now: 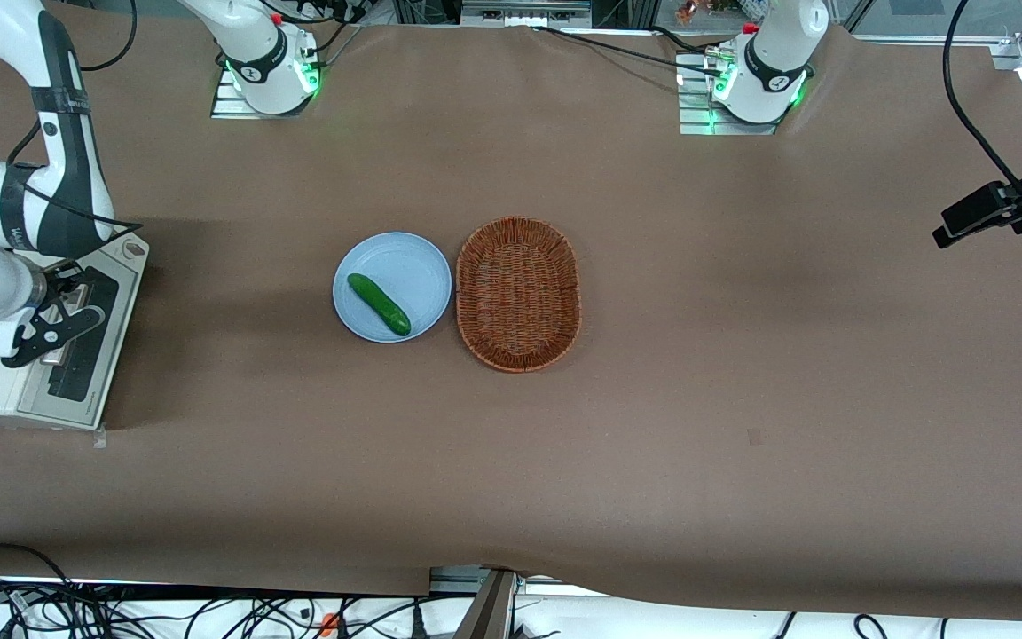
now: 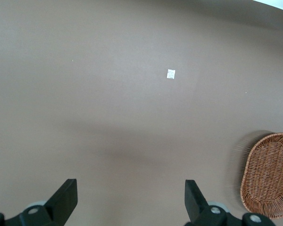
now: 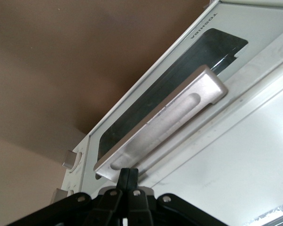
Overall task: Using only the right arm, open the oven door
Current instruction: 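Hook the right gripper onto the handle and pull the door outward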
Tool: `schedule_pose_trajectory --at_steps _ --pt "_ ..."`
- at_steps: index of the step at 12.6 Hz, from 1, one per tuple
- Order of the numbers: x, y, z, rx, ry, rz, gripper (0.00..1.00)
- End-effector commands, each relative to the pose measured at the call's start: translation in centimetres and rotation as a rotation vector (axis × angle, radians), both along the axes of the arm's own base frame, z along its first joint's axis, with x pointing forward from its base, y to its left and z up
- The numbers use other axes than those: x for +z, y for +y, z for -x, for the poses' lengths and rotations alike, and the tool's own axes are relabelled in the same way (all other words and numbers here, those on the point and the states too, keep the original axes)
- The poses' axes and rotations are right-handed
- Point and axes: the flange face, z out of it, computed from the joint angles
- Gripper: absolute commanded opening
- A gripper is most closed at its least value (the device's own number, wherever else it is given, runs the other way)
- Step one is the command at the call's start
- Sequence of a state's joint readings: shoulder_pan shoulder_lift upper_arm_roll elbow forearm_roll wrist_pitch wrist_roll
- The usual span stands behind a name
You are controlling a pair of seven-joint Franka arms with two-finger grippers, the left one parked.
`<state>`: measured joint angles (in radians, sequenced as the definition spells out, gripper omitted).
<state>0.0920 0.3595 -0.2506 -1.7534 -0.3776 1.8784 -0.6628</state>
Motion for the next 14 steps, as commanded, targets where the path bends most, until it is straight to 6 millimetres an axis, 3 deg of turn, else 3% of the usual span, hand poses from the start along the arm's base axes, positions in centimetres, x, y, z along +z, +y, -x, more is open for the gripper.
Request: schedule_pose_trajectory --at_steps 1,9,14 --pt "-1.2 0.3 -0.3 0.018 -0.006 0.002 0.00" --pt "-2.0 1.1 -1.2 0.009 -0.028 0.001 0.00" --pt "-3.4 3.3 -1.8 -0.024 -0.052 -0.052 0.00"
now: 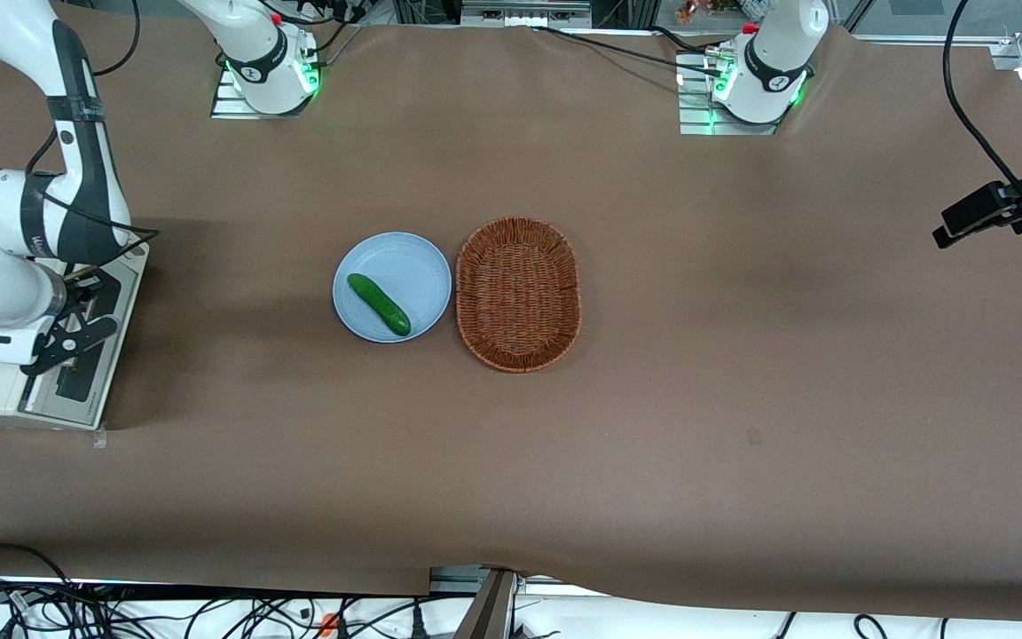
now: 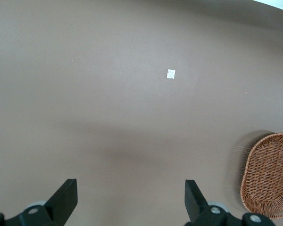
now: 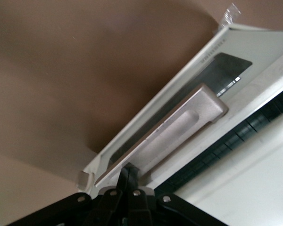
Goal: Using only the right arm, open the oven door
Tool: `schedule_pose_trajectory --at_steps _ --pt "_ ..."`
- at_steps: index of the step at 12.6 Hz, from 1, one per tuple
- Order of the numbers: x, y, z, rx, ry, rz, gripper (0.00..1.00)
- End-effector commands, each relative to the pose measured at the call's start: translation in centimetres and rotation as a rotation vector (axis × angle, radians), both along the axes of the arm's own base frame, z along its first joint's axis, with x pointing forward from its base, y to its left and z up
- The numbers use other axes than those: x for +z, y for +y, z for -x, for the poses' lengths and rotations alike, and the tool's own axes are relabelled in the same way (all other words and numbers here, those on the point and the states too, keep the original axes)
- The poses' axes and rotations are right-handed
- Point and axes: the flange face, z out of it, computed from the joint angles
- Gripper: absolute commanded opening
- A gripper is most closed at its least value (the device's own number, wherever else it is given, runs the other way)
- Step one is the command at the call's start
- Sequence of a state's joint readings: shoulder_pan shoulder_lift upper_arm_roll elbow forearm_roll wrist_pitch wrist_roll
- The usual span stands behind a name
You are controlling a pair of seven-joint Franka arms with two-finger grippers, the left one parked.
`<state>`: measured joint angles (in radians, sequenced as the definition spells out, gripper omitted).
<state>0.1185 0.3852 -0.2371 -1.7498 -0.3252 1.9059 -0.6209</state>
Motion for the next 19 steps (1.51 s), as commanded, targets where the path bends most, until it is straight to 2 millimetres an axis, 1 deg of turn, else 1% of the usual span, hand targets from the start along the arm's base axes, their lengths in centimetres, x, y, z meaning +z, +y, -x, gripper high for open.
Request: schedule_pose_trajectory --at_steps 1,3,9,13,17,19 --pt "-2.1 0.5 -1.1 -0.009 -0.031 -0.014 0.00" --pt "-2.7 0.4 -1.2 -0.009 -0.034 -0.016 0.00" --pt "-5.7 1.2 -1.7 -0.058 -0.053 -0.101 0.00" --pt "-7.9 1.6 -1.8 -0.103 -0.054 -0.152 0.00" --pt "-10.9 2.0 -1.6 -0.179 -0.034 -0.226 0.00" --pt "-12.0 2.1 -1.5 -0.209 -0.024 -0.253 0.00"
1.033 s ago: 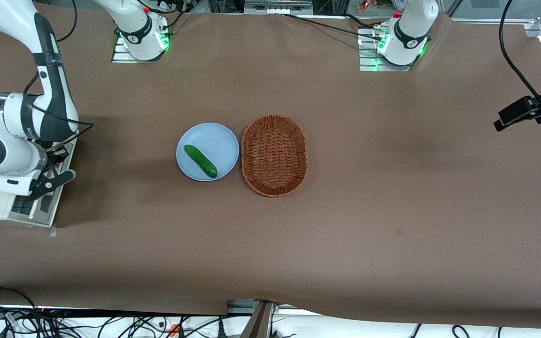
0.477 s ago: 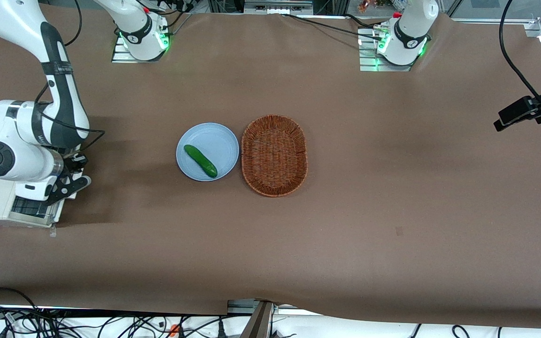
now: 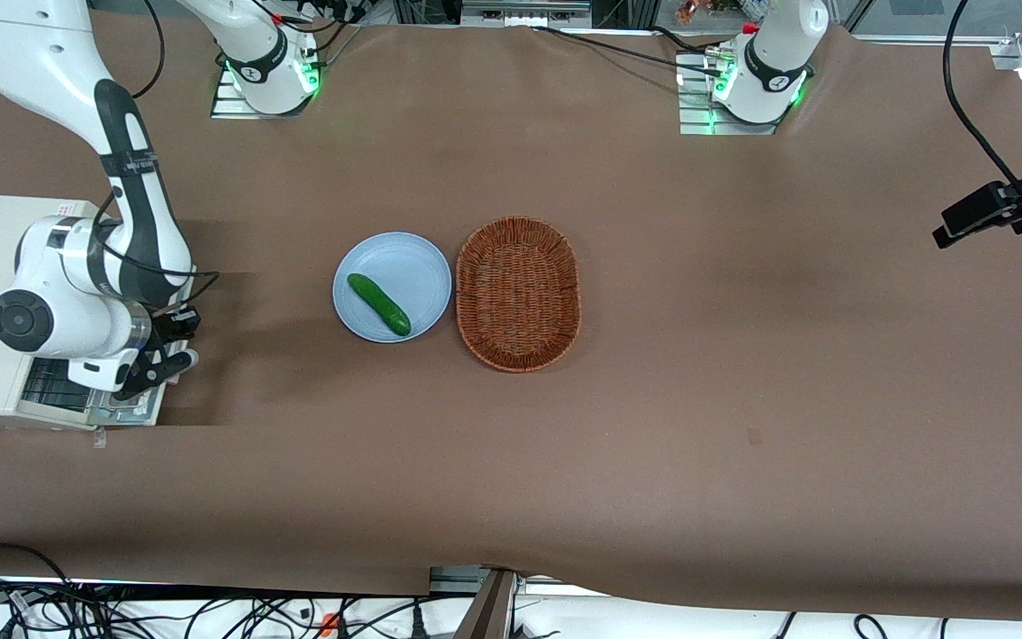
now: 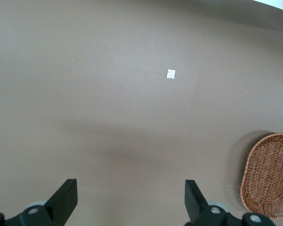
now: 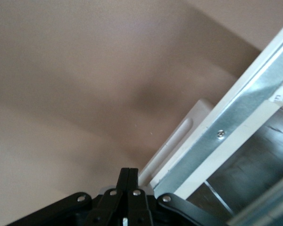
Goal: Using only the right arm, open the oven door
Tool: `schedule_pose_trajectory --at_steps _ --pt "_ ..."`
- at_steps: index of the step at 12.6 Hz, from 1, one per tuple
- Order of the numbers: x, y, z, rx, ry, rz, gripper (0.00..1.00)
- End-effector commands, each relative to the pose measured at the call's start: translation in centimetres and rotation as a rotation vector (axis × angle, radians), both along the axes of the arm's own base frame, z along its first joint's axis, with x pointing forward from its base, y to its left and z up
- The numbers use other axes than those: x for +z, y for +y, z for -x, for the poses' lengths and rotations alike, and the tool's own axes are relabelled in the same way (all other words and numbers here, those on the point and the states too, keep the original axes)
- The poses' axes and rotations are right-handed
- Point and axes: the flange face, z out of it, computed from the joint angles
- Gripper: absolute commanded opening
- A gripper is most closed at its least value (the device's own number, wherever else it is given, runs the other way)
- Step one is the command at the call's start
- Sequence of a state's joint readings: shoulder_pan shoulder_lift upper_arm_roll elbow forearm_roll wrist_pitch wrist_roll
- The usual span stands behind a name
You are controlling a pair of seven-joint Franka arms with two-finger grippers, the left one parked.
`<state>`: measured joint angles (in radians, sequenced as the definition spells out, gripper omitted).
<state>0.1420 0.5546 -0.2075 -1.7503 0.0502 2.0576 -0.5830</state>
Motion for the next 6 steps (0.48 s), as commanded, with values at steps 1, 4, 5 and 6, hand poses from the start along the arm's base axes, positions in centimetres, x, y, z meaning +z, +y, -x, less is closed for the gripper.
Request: schedule_pose_trajectory --at_steps 1,4,5,6 --pt "-2.3 -3.6 0.0 -0.047 0.020 0.016 0.00" --pt "-3.6 -3.6 0.3 -0.106 0.034 -0.027 0.00" --pt "-4.0 -3.5 0.4 -0.143 0.041 -0.026 0.00" --pt "-4.3 -3.5 0.4 -0.155 0.043 -0.023 0.00"
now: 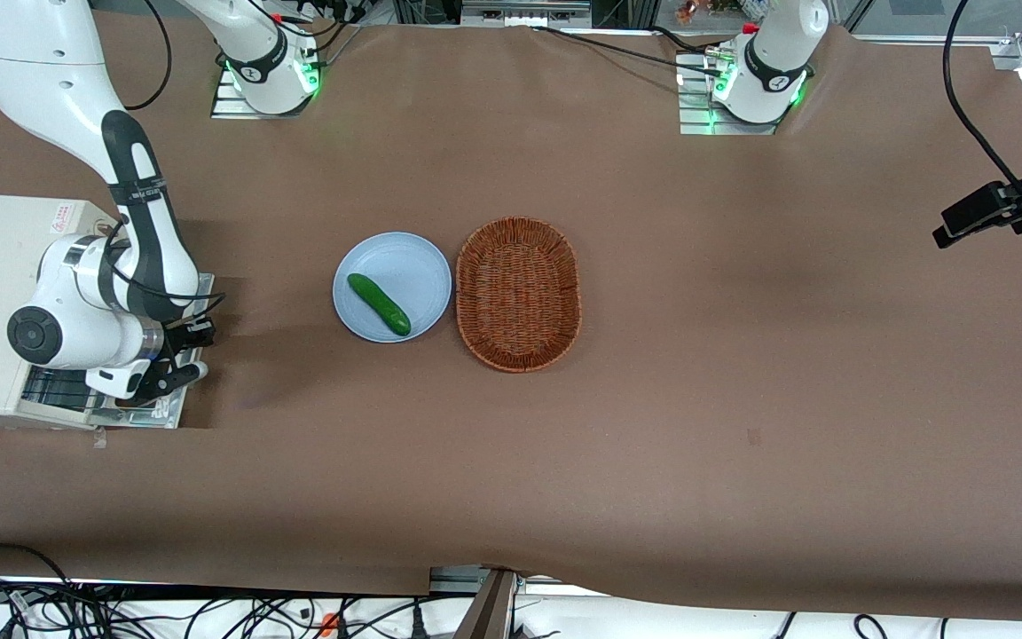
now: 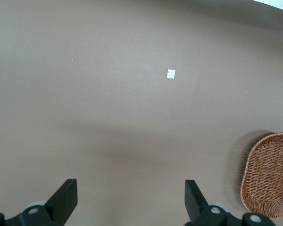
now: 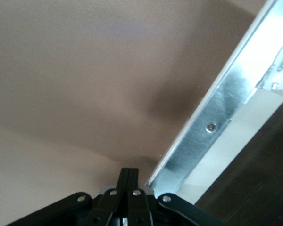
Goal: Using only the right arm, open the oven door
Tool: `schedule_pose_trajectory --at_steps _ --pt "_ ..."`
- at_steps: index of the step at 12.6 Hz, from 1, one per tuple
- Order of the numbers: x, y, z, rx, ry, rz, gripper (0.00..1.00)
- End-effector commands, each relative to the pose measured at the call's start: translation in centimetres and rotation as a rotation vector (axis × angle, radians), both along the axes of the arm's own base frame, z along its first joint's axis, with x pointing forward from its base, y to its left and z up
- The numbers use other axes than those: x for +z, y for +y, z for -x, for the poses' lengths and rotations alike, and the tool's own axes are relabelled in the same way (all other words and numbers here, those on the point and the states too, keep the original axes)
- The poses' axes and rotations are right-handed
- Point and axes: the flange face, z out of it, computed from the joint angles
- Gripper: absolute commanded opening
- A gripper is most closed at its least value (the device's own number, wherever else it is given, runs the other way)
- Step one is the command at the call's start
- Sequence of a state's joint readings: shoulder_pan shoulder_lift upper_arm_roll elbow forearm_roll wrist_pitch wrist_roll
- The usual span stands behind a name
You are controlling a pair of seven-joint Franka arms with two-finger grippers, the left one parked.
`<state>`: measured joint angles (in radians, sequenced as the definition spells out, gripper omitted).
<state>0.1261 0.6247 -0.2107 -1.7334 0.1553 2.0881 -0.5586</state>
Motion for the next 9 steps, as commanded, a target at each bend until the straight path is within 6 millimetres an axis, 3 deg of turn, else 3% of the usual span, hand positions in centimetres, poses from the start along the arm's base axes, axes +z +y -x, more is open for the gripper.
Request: schedule_pose_trajectory --at_steps 1,4,9 --pt "-1.4 -2.8 0.8 -0.055 0.043 0.021 0.00" --pt "-1.9 -2.4 0.9 -0.130 0.051 -0.026 0.00" --pt "-1.9 -0.7 1.2 -0.447 0.109 -0.051 0.00"
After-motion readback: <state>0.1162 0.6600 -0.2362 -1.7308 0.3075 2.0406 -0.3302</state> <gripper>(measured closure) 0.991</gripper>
